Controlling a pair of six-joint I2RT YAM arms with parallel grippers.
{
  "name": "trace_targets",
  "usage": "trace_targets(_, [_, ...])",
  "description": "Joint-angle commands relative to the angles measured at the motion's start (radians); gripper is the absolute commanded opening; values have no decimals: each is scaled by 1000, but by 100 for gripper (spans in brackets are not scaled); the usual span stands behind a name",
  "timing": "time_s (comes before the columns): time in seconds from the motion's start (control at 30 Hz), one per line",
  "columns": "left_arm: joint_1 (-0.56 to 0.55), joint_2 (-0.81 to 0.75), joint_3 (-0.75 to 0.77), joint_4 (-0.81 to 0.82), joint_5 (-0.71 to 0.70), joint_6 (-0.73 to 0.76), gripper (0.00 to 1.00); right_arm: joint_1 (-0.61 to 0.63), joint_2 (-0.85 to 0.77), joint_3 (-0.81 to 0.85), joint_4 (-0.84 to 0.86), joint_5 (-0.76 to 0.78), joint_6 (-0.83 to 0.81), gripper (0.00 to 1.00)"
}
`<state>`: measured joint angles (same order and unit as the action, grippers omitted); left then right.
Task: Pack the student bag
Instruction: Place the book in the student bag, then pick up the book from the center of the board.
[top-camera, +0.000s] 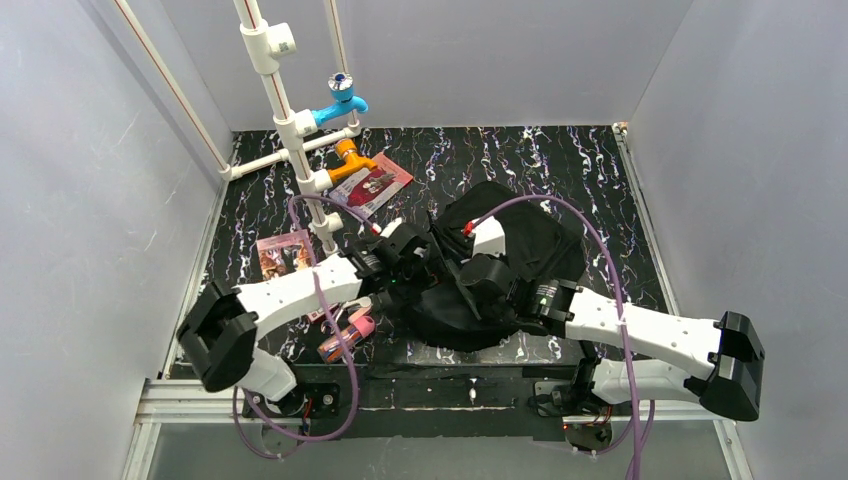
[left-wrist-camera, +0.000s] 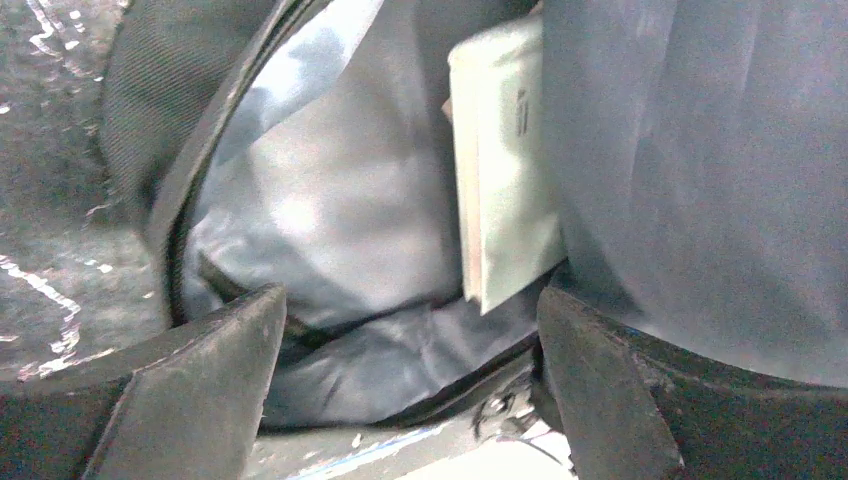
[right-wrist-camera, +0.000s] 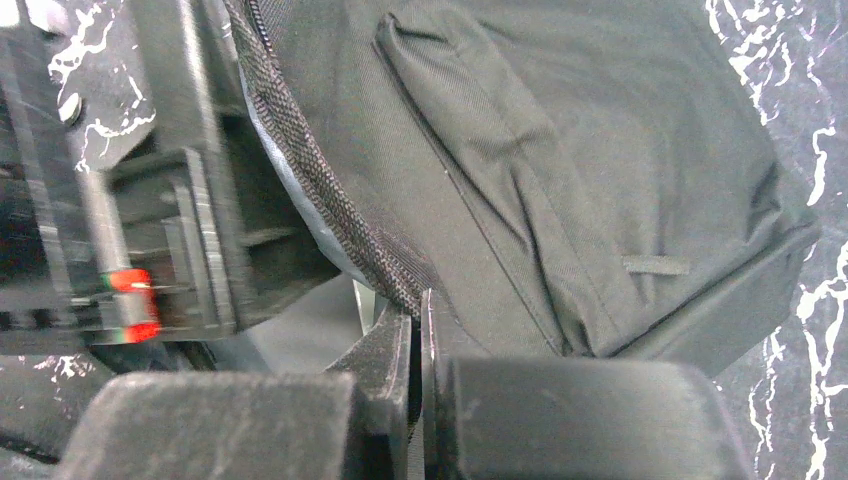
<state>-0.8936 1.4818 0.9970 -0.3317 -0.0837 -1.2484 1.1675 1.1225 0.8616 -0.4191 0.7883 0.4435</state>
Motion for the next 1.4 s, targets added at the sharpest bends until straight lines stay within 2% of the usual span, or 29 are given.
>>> trace_targets(0.0, [7,-188,-75,-126,52,153,92,-3,-39,-12,18,1,30,1])
trace_targets(0.07, [14,-327,-118,-165,30,203,91,-5,-47,-33,52,-46,-13,1])
trace_targets(0.13, [49,-454,-115,-244,33,292,92,-5,-46,-43,100,-203,-101,1])
trace_targets(0.17, [71,-508,-85,-305,37,373,92,-5,-44,-52,125,-303,-145,9])
trace_targets(0.23, [133,-569,14,-534,-50,479,94,-5,-30,-65,151,-462,-187,38])
trace_targets(0.27, [182,-574,65,-660,-101,515,96,-5,-19,-63,154,-492,-188,52])
trace_targets(0.3, [242,-577,107,-744,-139,552,98,-5,-6,-55,153,-505,-182,60])
trace_targets(0.4, [424,-598,134,-839,-250,654,98,-5,42,-3,152,-503,-161,78])
trace_targets(0.47, [536,-606,75,-802,-302,717,98,-5,82,36,181,-515,-155,83])
trace_targets(0.6, [800,-537,-20,-635,-218,781,98,-2,185,129,212,-560,-123,86])
trace_targets(0.67, [935,-470,-47,-553,-210,800,98,-2,221,153,235,-638,-120,87])
trace_targets(0.77, [1196,-337,-78,-393,48,895,98,-2,240,168,222,-704,-124,88])
trace_targets(0.83, [1297,-248,-95,-282,201,955,93,-2,224,158,214,-730,-134,89])
trace_targets(1.0, [1444,-30,-98,-125,510,953,88,-5,165,154,158,-738,-196,91])
trace_targets(1.13, [1467,162,-28,-120,575,1011,84,-10,130,144,158,-741,-218,92])
trace_targets(1.3, [1468,245,-25,-94,690,1021,64,-21,111,123,199,-779,-214,92])
trace_targets(1.37, [1467,237,-42,-72,728,1004,52,-22,114,121,204,-779,-216,92])
